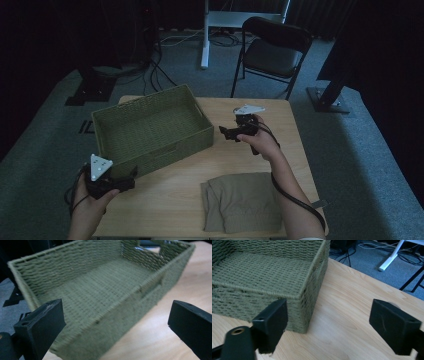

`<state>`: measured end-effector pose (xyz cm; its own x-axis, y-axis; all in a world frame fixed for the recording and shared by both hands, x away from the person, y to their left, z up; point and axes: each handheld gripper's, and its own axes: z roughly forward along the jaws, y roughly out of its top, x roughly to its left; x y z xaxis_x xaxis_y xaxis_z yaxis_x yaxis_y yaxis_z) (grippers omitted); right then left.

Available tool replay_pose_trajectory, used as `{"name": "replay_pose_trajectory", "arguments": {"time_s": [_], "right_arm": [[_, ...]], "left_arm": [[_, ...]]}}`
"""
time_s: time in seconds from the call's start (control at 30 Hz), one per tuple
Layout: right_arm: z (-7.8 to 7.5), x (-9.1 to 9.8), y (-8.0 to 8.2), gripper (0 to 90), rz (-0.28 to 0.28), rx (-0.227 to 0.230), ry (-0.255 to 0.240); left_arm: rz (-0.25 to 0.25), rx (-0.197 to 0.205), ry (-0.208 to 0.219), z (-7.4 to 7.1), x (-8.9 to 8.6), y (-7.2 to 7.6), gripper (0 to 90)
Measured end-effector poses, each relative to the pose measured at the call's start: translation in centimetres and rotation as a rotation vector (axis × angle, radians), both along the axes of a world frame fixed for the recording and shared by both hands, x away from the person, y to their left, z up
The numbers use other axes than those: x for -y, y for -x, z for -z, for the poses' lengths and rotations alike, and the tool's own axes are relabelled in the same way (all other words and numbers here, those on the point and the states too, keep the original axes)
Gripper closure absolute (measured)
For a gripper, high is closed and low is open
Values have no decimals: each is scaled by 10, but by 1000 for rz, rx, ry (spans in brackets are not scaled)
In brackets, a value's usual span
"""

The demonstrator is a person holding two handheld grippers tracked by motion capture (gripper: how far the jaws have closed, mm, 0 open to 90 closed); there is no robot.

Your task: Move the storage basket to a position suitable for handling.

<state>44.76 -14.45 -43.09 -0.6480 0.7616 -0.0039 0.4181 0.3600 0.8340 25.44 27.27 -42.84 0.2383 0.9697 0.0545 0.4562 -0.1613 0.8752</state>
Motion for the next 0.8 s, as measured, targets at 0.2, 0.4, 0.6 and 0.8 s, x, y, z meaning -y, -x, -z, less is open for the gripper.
{"name": "replay_pose_trajectory", "arguments": {"time_s": [0.2,0.4,0.6,0.8], "right_arm": [[-1,-11,-5,159,-6,0,1],[-1,-23,-13,164,5,-5,5],[0,-36,-22,229,23,0,19],[0,-49,-32,290,26,4,32]], "left_arm": [[-60,14,16,-5,-19,-12,14],[-113,19,34,-5,-34,-26,14],[-159,10,58,1,-46,-38,14],[-176,-2,65,5,-52,-49,14]]}}
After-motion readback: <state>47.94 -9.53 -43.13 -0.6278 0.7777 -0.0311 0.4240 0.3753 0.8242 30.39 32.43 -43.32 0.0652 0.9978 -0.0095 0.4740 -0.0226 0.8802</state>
